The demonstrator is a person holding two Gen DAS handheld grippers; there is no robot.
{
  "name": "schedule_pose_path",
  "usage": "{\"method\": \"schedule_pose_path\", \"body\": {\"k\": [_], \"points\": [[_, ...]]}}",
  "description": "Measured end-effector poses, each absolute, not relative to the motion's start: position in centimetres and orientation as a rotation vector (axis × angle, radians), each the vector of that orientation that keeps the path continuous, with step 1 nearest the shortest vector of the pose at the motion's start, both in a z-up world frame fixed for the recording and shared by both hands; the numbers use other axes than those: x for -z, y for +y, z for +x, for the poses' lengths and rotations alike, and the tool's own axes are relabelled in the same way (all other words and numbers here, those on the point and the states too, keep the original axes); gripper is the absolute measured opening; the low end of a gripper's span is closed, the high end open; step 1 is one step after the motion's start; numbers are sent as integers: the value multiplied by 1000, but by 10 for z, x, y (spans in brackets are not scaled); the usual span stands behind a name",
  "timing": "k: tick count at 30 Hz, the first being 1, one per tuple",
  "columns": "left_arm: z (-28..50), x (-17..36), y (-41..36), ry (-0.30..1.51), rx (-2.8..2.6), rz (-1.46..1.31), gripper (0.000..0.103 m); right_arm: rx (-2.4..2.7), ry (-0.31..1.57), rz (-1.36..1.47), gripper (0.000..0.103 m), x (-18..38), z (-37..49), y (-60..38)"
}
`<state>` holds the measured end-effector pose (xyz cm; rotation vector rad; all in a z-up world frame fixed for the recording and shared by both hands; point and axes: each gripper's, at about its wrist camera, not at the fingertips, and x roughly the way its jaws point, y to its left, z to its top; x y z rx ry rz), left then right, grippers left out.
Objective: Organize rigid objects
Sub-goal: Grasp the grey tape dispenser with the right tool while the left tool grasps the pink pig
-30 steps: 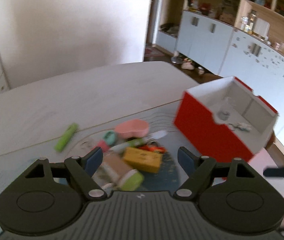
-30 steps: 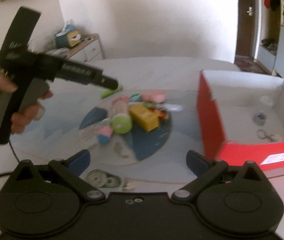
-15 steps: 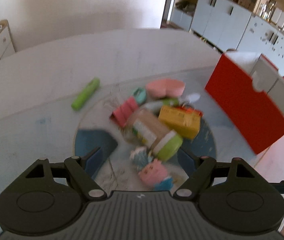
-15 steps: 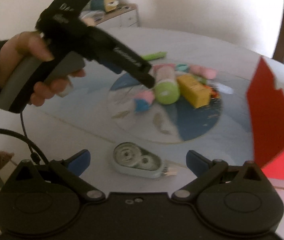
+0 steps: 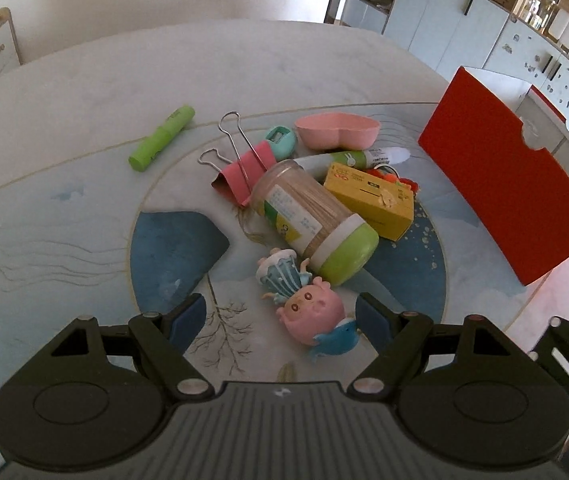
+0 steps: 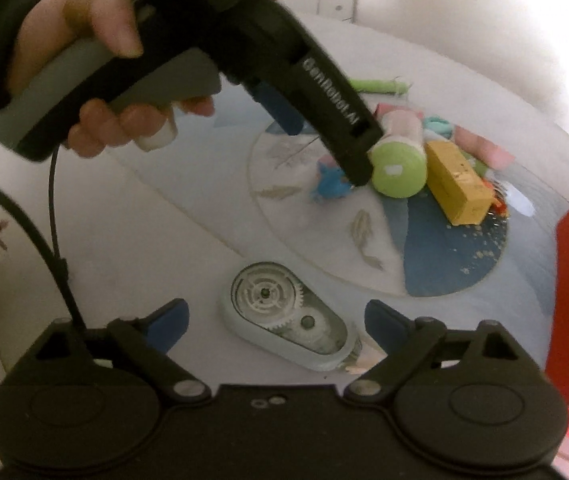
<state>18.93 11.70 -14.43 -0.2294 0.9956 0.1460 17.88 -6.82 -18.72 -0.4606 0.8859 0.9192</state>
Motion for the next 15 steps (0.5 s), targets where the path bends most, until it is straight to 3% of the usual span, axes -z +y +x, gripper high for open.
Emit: {"method": "schedule_pose_path", "body": {"k": [11, 15], "points": [[201, 155, 127, 1009, -136, -314, 82, -959, 863, -467, 81, 193, 177, -60], [203, 156, 123, 1004, -136, -271, 81, -952, 853, -455, 72, 192, 170, -58]]}}
